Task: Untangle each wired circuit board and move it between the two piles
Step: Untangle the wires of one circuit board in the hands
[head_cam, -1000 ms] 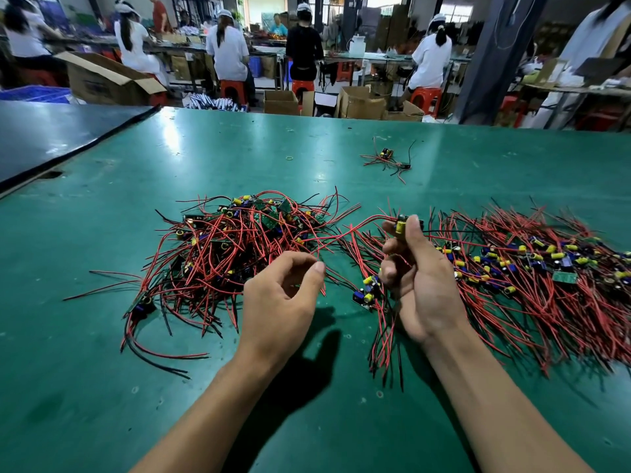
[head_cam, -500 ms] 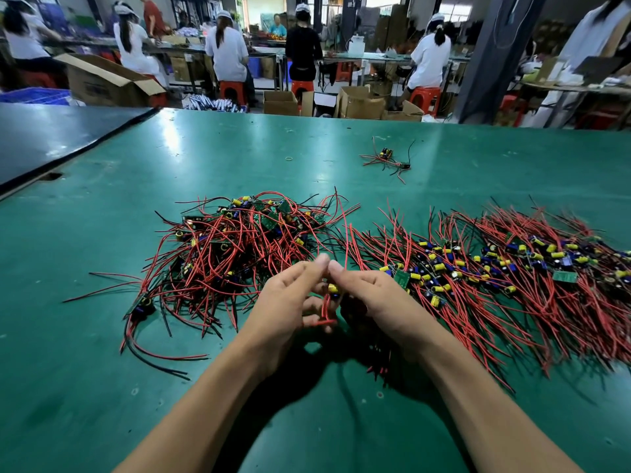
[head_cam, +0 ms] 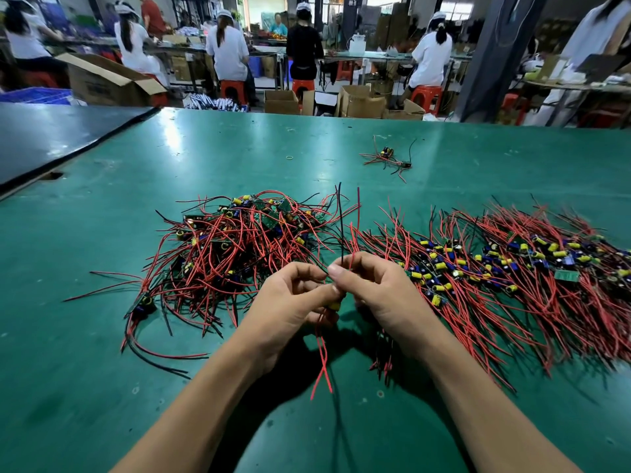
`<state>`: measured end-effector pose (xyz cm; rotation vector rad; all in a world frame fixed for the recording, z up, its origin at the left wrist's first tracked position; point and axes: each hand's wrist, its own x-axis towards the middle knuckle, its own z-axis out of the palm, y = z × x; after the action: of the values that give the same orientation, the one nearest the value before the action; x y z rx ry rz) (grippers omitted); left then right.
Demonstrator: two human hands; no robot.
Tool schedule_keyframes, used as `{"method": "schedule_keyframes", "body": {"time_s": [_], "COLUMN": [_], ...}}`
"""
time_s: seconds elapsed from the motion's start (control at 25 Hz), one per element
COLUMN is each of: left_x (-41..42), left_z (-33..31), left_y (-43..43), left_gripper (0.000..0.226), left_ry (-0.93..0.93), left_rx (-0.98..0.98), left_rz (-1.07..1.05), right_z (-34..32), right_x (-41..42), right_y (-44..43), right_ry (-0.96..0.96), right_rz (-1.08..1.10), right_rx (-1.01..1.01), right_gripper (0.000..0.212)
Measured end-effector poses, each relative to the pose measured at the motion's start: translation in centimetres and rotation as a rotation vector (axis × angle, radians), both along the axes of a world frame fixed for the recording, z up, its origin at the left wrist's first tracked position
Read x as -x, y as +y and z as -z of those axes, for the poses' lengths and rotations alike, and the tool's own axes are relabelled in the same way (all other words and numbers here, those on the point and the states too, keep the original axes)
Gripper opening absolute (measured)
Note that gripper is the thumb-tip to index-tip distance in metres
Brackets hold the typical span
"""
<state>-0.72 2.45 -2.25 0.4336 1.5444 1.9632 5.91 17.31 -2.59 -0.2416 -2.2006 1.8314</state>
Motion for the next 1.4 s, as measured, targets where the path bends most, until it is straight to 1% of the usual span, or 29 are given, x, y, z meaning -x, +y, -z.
{"method": "schedule_keyframes", "body": {"time_s": [0.08, 0.2, 0.28, 0.4, 0.56, 0.68, 0.8, 0.84, 0.92, 1.0, 1.04, 1.08, 1.16, 1.2, 1.28, 1.4], "left_x": [-0.2, -0.4, -0.3, -0.1, -0.4, -0.4, -0.2, -0.3, -0.3, -0.6, -0.7, -0.8, -1.1, -1.2, -1.3, -1.3], "left_z": [0.0, 0.1, 0.1, 0.0, 0.0, 0.0, 0.1, 0.1, 0.2, 0.2, 0.2, 0.1, 0.0, -0.1, -0.2, -0.3], "left_y": [0.0, 0.0, 0.0, 0.0, -0.1, 0.0, 0.0, 0.0, 0.1, 0.2, 0.3, 0.3, 0.3, 0.3, 0.4, 0.4], "left_gripper": [0.034, 0.022, 0.016, 0.011, 0.006, 0.012, 0.019, 0.018, 0.016, 0.015, 0.013, 0.011, 0.009, 0.008, 0.007, 0.007], "left_ry": [0.012, 0.006, -0.019, -0.031, -0.024, -0.007, 0.001, 0.004, 0.013, 0.019, 0.018, 0.018, 0.027, 0.033, 0.036, 0.032], "left_rx": [0.027, 0.050, 0.055, 0.070, 0.072, 0.079, 0.076, 0.084, 0.102, 0.118, 0.121, 0.120, 0.123, 0.128, 0.138, 0.143], "left_rz": [0.027, 0.093, 0.122, 0.116, 0.122, 0.086, 0.084, 0.102, 0.127, 0.144, 0.158, 0.174, 0.198, 0.204, 0.208, 0.206], "right_z": [-0.1, -0.1, -0.3, -0.6, -0.7, -0.8, -0.6, -0.5, -0.3, -0.2, -0.2, -0.1, -0.1, -0.2, -0.6, -1.1], "right_x": [0.0, 0.3, 0.4, 0.4, 0.1, -0.3, -0.5, -0.5, -0.3, -0.1, 0.1, 0.1, 0.3, 0.3, 0.4, 0.4], "right_y": [0.1, 0.6, 0.9, 0.7, 0.4, 0.3, 0.0, 0.0, 0.3, 0.6, 0.8, 0.9, 1.0, 1.0, 1.1, 1.3], "right_ry": [0.013, 0.062, 0.065, 0.042, 0.035, -0.003, -0.070, -0.080, -0.060, 0.006, 0.043, 0.074, 0.095, 0.083, 0.027, -0.029], "right_rz": [0.059, 0.161, 0.182, 0.125, 0.017, -0.034, -0.111, -0.099, -0.015, 0.112, 0.179, 0.240, 0.308, 0.312, 0.290, 0.182], "right_rx": [0.017, 0.122, 0.179, 0.241, 0.199, 0.175, 0.220, 0.196, 0.060, -0.062, -0.071, -0.042, 0.091, 0.193, 0.468, 0.837], "right_gripper": [0.020, 0.021, 0.022, 0.022, 0.023, 0.018, 0.011, 0.012, 0.011, 0.011, 0.011, 0.013, 0.022, 0.027, 0.038, 0.049]}}
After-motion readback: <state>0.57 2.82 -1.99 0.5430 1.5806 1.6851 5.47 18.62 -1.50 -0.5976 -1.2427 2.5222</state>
